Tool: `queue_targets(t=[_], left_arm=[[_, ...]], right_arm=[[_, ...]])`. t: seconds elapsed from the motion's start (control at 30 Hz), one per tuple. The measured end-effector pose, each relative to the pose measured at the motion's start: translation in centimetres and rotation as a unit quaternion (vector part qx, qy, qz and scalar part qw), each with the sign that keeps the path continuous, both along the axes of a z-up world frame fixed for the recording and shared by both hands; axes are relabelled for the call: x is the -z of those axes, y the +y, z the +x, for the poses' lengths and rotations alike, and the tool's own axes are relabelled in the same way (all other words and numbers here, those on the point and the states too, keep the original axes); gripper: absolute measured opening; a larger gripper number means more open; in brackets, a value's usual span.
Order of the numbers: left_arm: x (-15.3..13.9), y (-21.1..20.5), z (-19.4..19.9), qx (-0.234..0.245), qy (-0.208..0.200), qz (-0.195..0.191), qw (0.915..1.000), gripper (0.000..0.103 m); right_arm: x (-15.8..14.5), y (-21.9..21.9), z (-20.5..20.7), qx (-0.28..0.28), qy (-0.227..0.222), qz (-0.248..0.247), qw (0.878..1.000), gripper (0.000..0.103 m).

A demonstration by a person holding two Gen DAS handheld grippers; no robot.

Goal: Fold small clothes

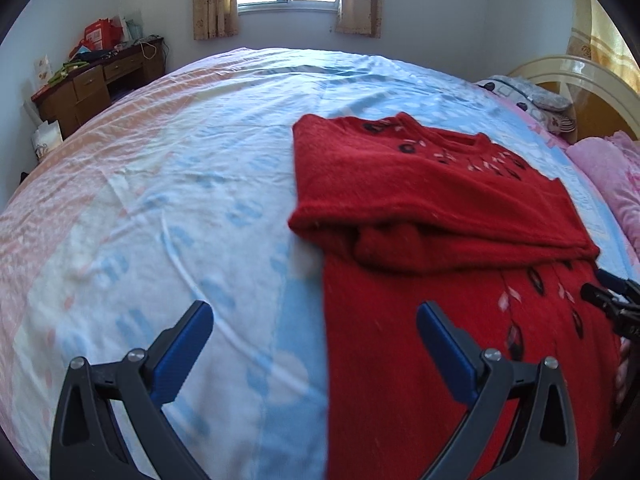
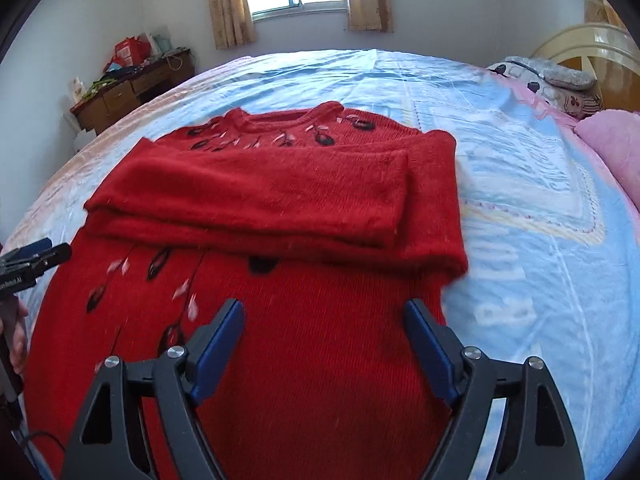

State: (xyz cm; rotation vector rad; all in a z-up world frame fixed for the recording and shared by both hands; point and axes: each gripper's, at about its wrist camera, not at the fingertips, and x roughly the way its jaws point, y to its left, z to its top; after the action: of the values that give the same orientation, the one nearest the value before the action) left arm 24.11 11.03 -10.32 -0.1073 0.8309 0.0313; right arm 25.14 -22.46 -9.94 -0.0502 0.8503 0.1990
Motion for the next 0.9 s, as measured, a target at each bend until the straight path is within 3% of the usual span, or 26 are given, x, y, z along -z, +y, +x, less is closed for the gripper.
queue_targets(t=[0.37, 0.67, 0.83, 0.9], left_arm=[[-0.2, -1.6, -4.6, 0.019, -0.010, -0.019, 0.9996, 0.103], [1.4, -3.5, -7.9, 0.046, 0.010, 0.005, 0.9989, 0.103], [1.7, -3.7, -9.2, 0.044, 0.011, 0.004, 0.9990, 0.103], [1.7, -3.7, -10.0, 0.042, 0.011, 0.002, 0.9991, 0.103]], right_arm=[[0.3, -0.8, -5.3, -0.006, -0.019, -0.002, 1.000, 0.083], [-0.1, -2.0, -7.8, -0.008, 0.003, 0.003, 1.000, 0.083], [0.3, -3.5, -8.7, 0.016, 0.016, 0.051, 0.998, 0.083], [0.3, -3.4, -9.0, 0.017, 0.020, 0.049, 0.998, 0.083]])
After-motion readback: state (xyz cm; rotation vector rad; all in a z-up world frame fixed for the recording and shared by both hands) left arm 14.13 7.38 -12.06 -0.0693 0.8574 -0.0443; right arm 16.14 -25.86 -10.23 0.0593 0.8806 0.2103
